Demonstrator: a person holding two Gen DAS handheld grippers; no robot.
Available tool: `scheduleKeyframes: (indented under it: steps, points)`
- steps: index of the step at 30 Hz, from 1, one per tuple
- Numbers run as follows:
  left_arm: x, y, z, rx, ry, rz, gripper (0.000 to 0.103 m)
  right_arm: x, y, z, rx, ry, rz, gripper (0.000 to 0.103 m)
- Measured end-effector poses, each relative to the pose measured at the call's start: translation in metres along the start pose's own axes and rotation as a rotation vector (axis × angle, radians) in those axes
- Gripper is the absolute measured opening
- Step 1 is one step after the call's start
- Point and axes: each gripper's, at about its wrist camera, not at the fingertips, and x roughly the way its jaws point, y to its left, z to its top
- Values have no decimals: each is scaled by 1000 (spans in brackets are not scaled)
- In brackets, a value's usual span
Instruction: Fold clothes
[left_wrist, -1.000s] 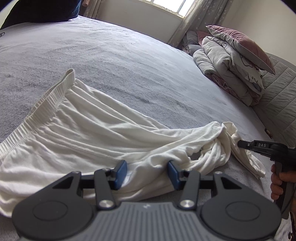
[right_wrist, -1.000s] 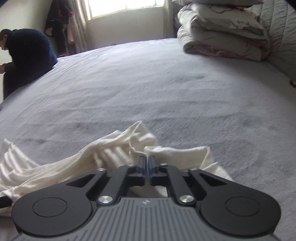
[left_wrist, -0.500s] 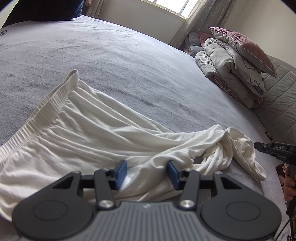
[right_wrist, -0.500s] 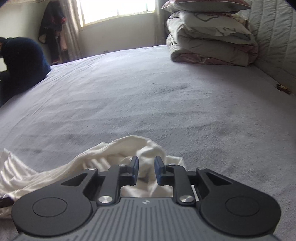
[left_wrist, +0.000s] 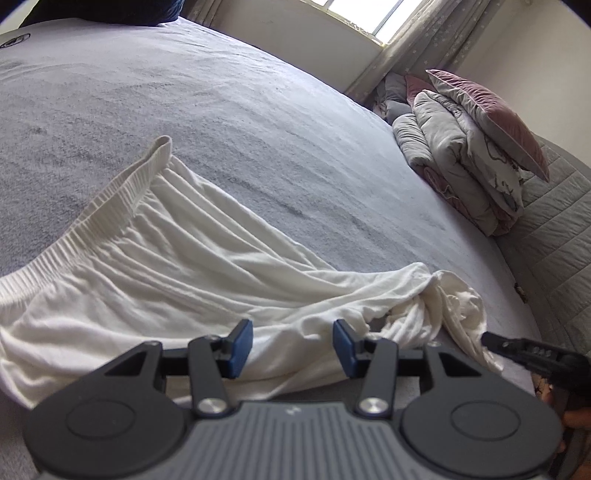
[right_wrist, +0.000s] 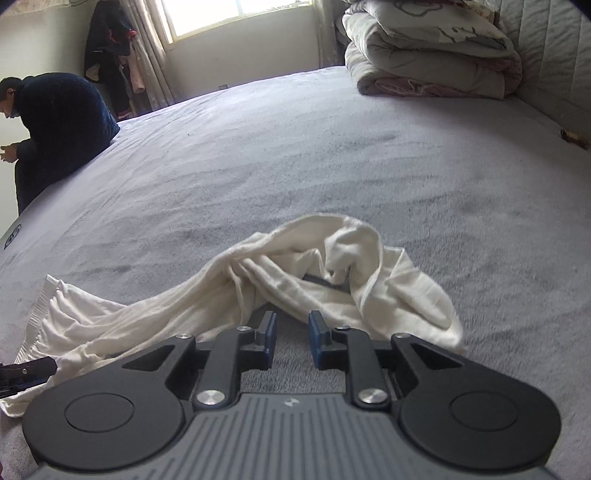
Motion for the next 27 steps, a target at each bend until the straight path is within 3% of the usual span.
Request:
scheduleKeyframes:
  steps: [6, 16, 27]
  points:
    - [3, -16, -8, 72, 7, -45, 49, 21, 4, -9, -100, 2, -20, 21]
    - [27, -19, -16, 144, 38, -17, 49, 52, 27, -14, -343, -12, -58, 21]
    - [27, -17, -17, 163, 14, -15, 48, 58, 11, -15, -313, -65, -101, 22]
